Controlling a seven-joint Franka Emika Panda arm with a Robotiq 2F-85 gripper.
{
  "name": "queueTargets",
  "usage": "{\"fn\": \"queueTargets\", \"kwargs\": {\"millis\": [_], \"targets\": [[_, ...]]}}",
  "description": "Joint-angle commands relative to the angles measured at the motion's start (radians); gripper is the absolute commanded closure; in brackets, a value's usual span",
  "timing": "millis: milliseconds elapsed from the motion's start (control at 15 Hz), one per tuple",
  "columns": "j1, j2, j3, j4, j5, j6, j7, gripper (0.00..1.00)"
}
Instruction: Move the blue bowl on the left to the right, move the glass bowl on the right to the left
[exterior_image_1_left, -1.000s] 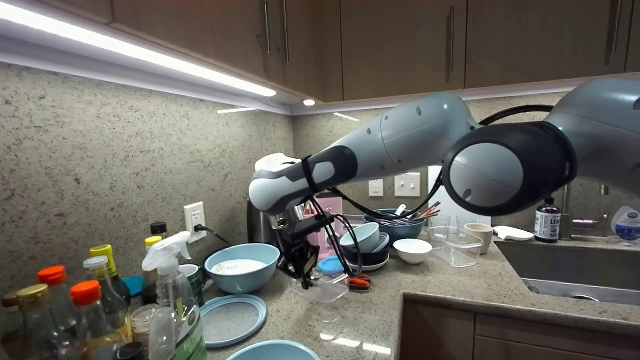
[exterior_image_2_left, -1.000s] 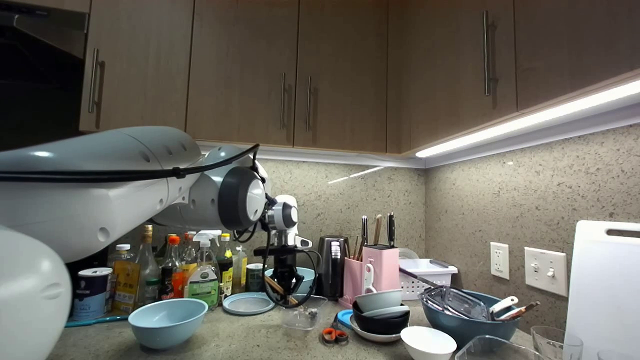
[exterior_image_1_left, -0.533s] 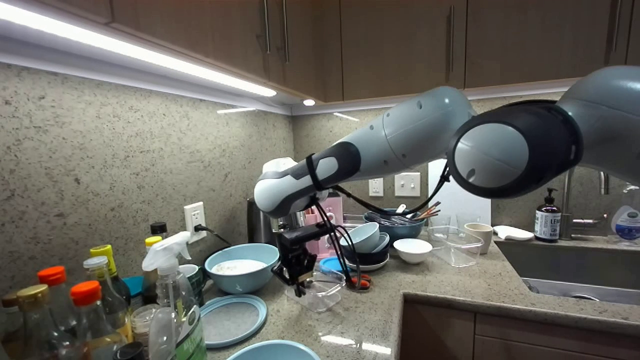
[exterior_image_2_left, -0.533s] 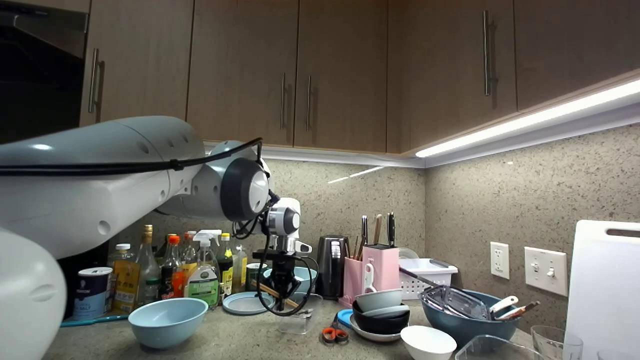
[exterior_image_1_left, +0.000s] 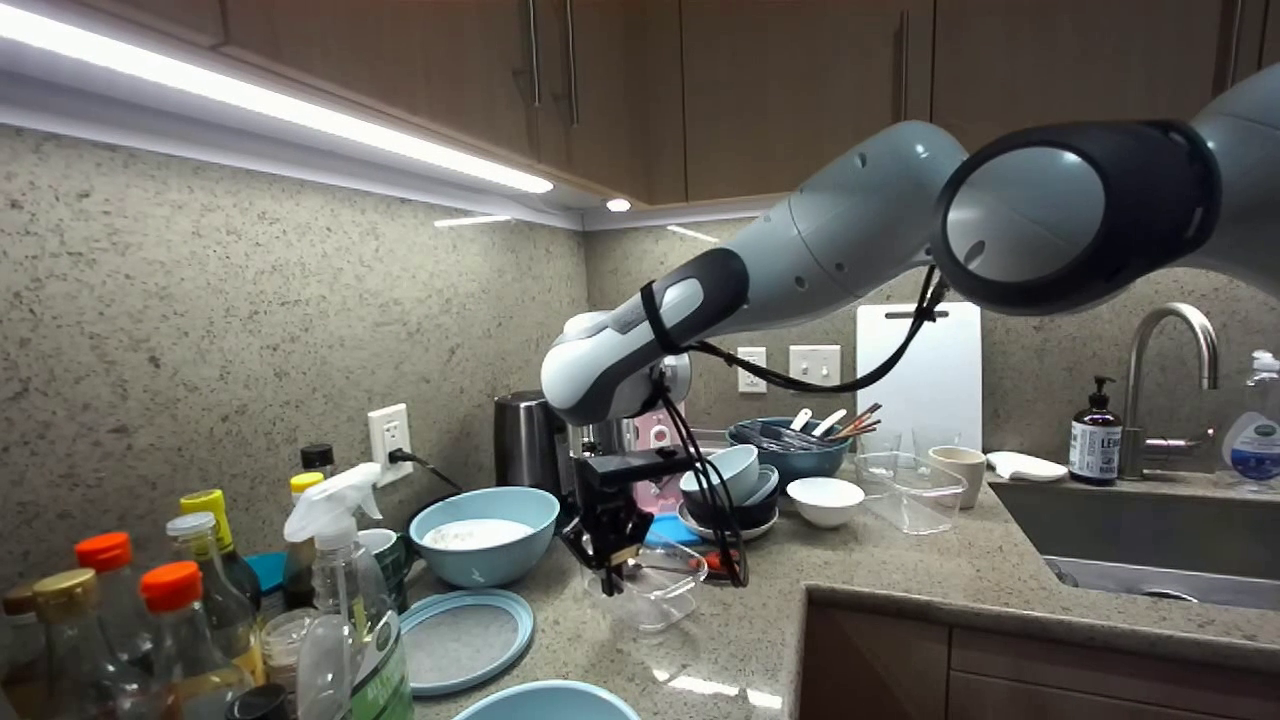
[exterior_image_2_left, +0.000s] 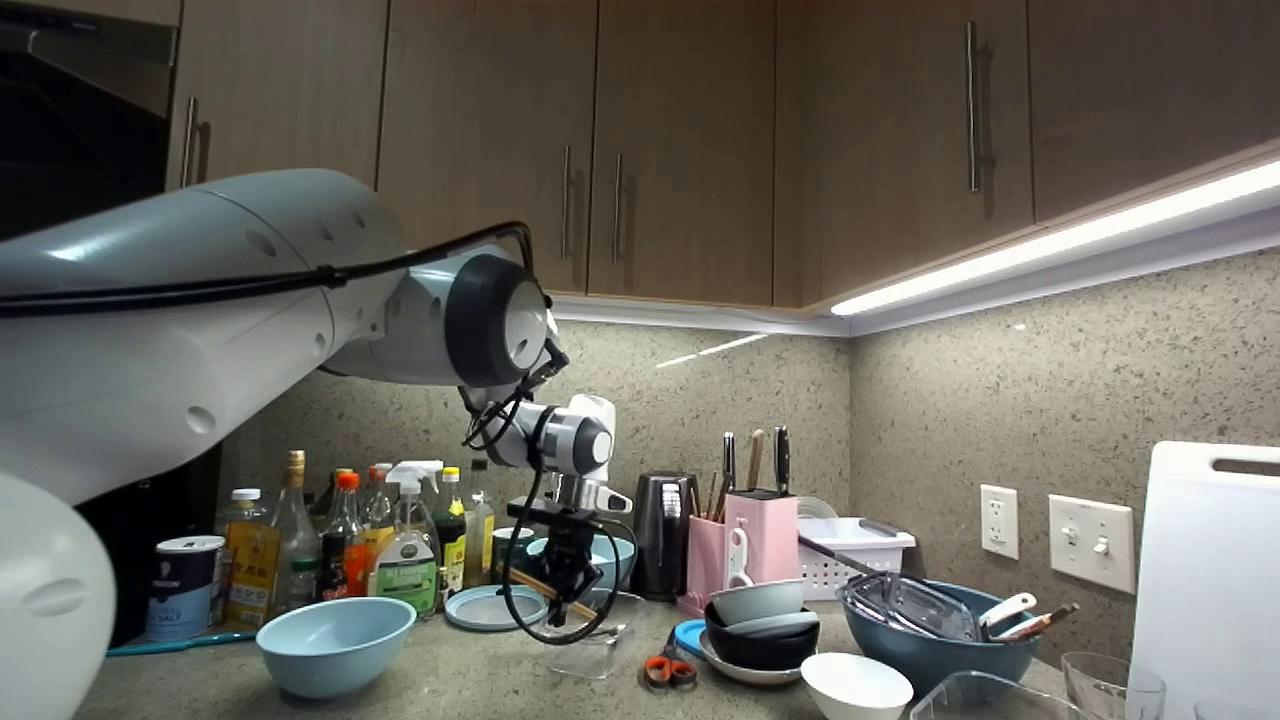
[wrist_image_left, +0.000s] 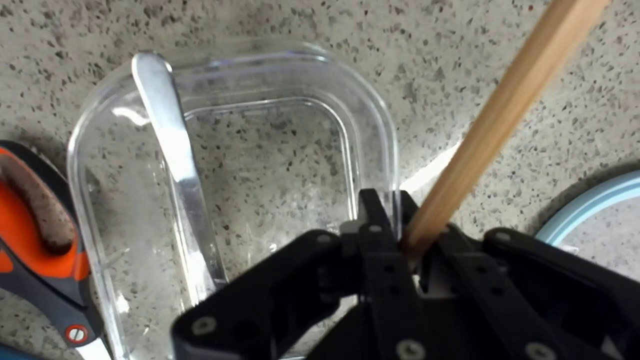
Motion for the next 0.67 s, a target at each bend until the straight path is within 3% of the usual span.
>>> {"fn": "queueTargets", "kwargs": {"millis": [0, 67, 133, 600], "targets": [[0.011, -0.007, -0.016, -0.009, 0.013, -0.001, -0.005, 0.90], [0.010, -0.011, -0.016, -0.017, 0.013, 0.000, -0.005, 0.90], [0.011, -0.019, -0.012, -0.036, 0.010, 0.002, -0.020, 0.97], [0.000, -0.156, 0.005, -0.315, 0.044, 0.117, -0.028, 0.97]]}}
